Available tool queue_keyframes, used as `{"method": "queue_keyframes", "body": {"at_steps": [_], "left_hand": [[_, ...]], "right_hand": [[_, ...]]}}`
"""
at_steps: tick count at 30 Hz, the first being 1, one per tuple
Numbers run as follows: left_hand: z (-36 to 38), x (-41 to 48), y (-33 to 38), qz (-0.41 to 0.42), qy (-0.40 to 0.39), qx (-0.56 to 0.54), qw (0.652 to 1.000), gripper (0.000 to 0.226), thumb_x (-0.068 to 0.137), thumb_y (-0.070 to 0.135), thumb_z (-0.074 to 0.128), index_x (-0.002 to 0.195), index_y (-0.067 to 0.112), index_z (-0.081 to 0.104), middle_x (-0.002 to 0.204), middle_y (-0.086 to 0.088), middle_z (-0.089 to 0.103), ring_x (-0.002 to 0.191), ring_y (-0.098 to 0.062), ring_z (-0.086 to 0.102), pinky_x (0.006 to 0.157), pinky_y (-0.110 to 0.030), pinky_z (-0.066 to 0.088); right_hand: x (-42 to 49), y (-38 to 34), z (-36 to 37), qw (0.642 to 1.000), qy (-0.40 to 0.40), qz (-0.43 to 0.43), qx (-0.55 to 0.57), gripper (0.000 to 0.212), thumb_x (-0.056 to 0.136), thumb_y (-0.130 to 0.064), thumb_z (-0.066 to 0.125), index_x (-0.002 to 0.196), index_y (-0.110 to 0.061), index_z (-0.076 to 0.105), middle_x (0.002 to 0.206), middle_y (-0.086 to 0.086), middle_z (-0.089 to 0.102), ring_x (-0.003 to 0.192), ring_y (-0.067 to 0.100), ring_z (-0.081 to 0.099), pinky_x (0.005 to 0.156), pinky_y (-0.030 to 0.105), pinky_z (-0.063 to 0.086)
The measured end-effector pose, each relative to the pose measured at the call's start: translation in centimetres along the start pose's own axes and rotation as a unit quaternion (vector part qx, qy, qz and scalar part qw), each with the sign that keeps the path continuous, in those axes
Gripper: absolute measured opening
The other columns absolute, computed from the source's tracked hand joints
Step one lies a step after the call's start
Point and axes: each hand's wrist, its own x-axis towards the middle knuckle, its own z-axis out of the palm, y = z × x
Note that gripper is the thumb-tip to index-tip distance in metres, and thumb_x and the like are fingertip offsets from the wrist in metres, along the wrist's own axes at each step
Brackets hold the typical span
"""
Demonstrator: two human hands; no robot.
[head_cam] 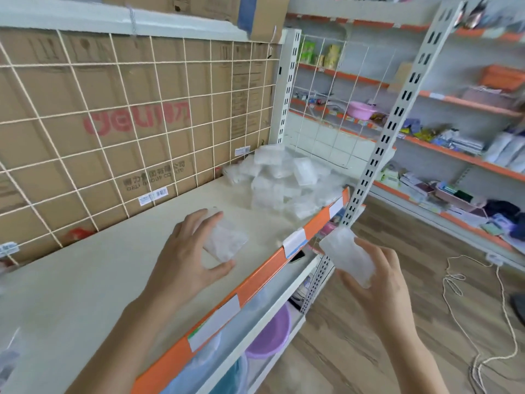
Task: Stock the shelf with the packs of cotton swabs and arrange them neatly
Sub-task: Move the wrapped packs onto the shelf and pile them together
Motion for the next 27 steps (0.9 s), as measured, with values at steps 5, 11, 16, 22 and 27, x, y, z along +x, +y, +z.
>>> {"method": "queue_keyframes", "body": {"at_steps": [5,11,16,22,27], "left_hand": [[3.2,4.8,0.0,0.021,-0.028,-0.019,0.999,0.082,0.067,0.060,0.067,0.138,0.025,0.044,0.138,0.007,0.039,0.118,-0.012,0.040,0.090,-0.025,0.036],[8.2,10.8,0.1,0.004,-0.061,-0.024,0.998,0.089,0.062,0.069,0.051,0.140,0.027,0.041,0.137,0.008,0.038,0.119,-0.010,0.038,0.094,-0.020,0.031],[12.5,17.2,1.0,-0.024,-0.061,-0.037,0.997,0.095,0.058,0.073,0.046,0.140,0.025,0.042,0.138,0.003,0.041,0.123,-0.017,0.042,0.096,-0.020,0.030],[16.9,21.2,0.4,-0.108,-0.124,0.011,0.986,0.110,0.052,0.081,0.027,0.147,0.025,0.025,0.150,0.001,0.024,0.137,-0.019,0.027,0.108,-0.025,0.028],[18.5,23.4,0.5,-0.133,-0.110,0.082,0.982,0.111,0.054,0.082,0.012,0.149,0.025,0.014,0.157,0.002,0.007,0.144,-0.015,0.011,0.113,-0.023,0.011]], "right_hand": [[3.8,1.7,1.4,1.000,0.001,0.014,-0.008,0.056,0.074,-0.022,0.078,0.125,-0.024,0.055,0.108,-0.009,0.045,0.080,0.013,0.049,0.061,0.010,0.035],[11.6,4.5,3.1,1.000,-0.011,0.000,-0.006,0.056,0.074,-0.027,0.078,0.125,-0.024,0.055,0.108,-0.009,0.046,0.075,0.004,0.046,0.061,0.007,0.035],[20.6,6.1,5.9,0.998,-0.040,-0.053,0.015,0.054,0.074,-0.025,0.078,0.124,-0.022,0.056,0.110,-0.005,0.049,0.076,-0.003,0.043,0.062,0.014,0.030],[30.0,6.3,9.8,0.988,-0.093,-0.114,0.035,0.051,0.077,-0.031,0.076,0.123,-0.020,0.057,0.114,-0.002,0.055,0.106,0.019,0.054,0.075,0.032,0.045],[35.0,5.1,14.3,0.975,-0.145,-0.161,0.055,0.046,0.080,-0.026,0.074,0.122,-0.017,0.058,0.119,0.002,0.056,0.111,0.021,0.052,0.087,0.033,0.045]]}}
